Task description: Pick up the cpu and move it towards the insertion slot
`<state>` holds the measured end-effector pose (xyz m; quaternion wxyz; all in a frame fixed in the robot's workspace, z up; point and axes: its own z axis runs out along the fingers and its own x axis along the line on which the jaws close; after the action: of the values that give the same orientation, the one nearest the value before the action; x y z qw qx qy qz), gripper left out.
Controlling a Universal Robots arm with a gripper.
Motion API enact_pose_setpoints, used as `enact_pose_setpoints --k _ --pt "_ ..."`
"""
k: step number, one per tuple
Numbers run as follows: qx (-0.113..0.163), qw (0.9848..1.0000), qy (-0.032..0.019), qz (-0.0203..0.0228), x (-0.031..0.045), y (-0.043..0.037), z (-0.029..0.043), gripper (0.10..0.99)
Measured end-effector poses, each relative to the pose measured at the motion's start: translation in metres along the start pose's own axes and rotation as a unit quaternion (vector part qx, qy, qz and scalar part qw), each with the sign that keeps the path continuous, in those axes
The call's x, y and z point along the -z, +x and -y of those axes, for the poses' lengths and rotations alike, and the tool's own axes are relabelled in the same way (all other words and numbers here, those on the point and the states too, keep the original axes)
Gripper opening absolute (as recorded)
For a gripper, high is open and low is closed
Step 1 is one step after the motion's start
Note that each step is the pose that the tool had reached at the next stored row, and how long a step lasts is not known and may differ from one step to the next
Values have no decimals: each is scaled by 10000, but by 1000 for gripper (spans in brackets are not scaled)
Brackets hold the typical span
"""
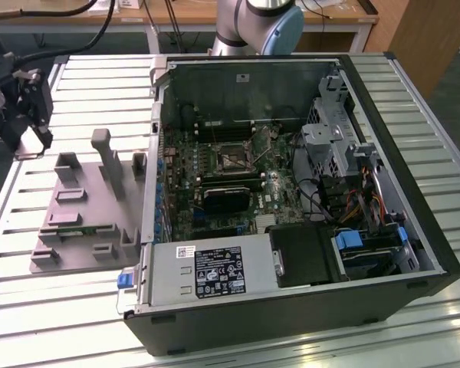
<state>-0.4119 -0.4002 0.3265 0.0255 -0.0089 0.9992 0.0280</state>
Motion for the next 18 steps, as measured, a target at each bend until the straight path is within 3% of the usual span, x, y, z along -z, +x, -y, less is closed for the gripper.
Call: enact_pose_setpoints --k 18 --pt "7 9999 2 132 544 -28 -32 541"
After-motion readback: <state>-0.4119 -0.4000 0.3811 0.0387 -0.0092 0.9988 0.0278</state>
